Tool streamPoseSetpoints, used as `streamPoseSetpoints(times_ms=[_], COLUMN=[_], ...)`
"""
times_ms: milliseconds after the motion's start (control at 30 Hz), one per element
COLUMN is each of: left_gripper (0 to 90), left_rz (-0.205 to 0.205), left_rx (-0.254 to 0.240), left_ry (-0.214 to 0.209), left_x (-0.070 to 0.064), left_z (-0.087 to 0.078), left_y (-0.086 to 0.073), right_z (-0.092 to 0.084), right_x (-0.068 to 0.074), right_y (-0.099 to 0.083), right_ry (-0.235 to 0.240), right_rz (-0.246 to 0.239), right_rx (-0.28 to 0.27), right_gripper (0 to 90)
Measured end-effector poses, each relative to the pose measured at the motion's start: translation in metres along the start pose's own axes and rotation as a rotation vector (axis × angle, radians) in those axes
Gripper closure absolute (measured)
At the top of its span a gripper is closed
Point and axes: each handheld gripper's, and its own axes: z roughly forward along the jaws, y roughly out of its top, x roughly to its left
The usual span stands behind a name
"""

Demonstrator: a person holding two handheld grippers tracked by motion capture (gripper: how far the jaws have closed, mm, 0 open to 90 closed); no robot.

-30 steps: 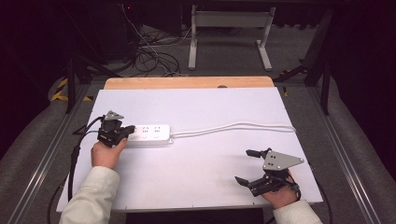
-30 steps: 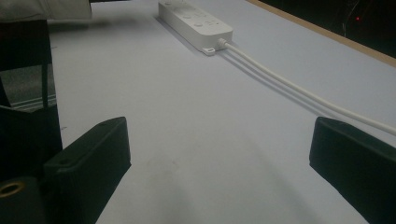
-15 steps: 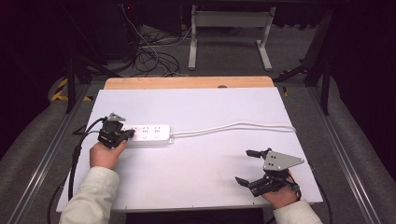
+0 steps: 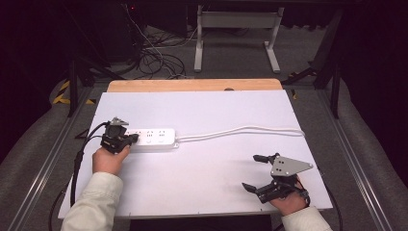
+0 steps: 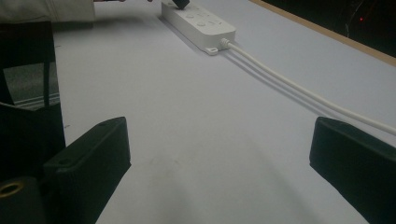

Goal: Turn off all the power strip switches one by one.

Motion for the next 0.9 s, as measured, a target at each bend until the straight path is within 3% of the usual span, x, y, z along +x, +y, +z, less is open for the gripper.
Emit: streamPoseSetpoints(times_ms=[500,900], left_gripper=[90.0,90.0], left_rz=[0.01,0.031], left_rx=[-0.017,-0.035], left_ry=[-0.006,0.019], left_x=[-0.0002,-0.0036], left_z=[-0.0012,-0.001], left_y=[-0.0041,-0.0069], right_z=[0.0008,0.002], right_x=[0.0003,0.0005], right_y=[-0.0002,0.0], right_ry=[0.001,0.001], right_rz=[0.0,0.001], right_rx=[0.003,0.009], right_gripper=[5.5,5.5])
